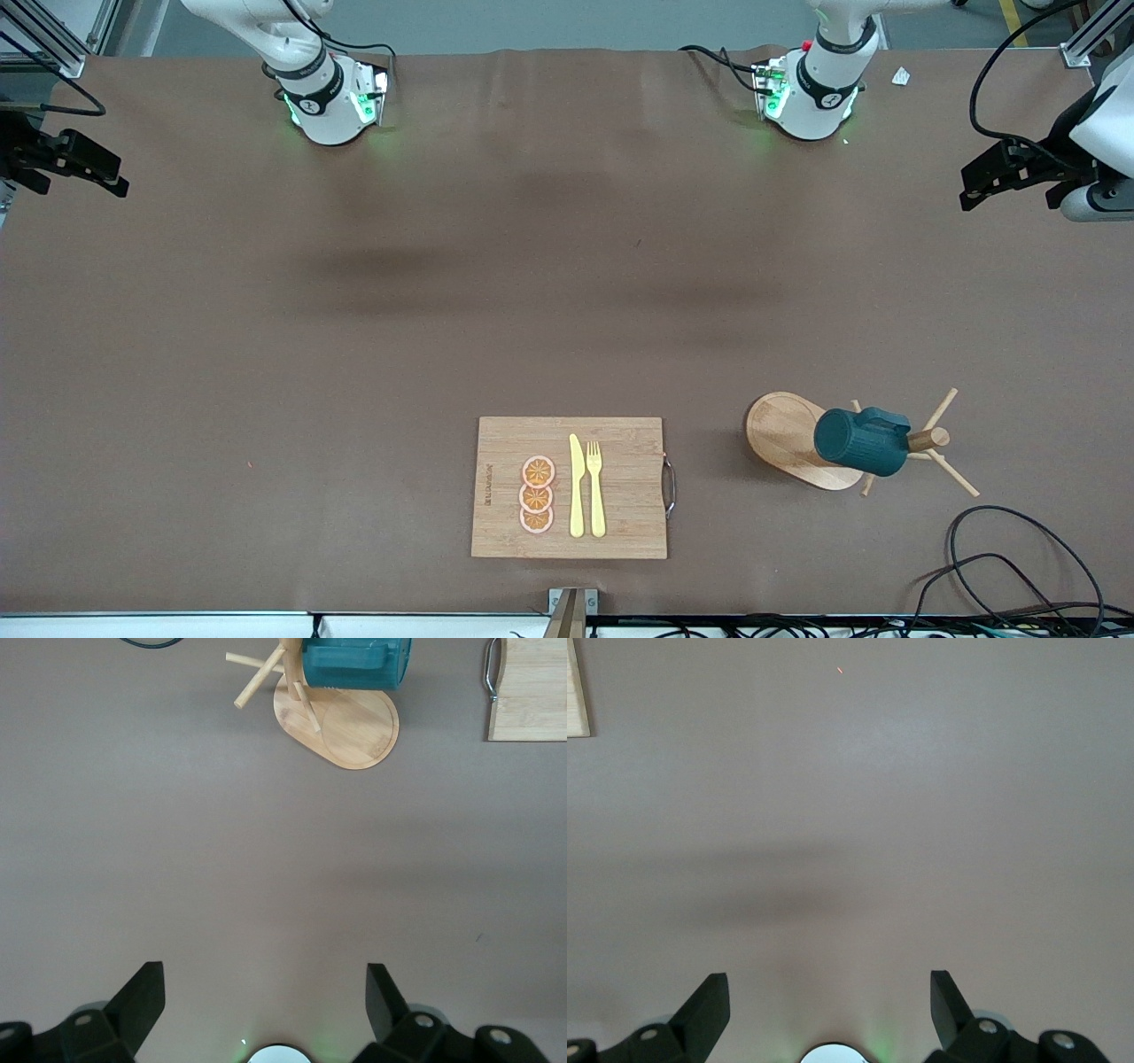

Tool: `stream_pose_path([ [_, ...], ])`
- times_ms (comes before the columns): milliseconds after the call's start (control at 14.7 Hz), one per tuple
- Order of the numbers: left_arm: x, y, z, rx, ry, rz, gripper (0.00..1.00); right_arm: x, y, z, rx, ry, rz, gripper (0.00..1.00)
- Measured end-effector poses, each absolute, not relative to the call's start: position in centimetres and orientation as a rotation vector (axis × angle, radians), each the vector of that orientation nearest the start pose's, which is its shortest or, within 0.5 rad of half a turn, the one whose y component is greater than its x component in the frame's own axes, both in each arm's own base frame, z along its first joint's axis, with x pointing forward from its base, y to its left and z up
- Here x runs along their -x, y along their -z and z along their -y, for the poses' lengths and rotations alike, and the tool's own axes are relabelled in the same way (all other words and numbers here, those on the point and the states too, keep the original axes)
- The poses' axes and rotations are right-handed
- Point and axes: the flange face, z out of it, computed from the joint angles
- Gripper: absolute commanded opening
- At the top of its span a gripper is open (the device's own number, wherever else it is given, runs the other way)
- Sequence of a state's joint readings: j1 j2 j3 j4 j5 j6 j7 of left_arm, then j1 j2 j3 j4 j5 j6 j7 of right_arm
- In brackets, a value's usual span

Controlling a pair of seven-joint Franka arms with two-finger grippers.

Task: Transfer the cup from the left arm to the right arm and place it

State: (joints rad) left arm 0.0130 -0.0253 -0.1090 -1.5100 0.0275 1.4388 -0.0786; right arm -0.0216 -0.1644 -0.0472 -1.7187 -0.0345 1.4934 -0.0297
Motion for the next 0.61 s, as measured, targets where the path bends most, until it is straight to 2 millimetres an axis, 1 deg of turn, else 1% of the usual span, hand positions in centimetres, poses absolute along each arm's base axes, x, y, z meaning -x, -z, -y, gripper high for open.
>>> stream_pose_path([
  [410,-53.1,-65.5,4.6,3.107,-0.068,-0.019,1.0,-49.2,-63.5,4.0,3.163,-0.098,-0.063,1.0],
  [614,-53.7,-64.5,4.1,3.107,-0.097,-0.036,1.0,-49.2,-63.5,4.0,3.163,-0.098,-0.062,1.0],
])
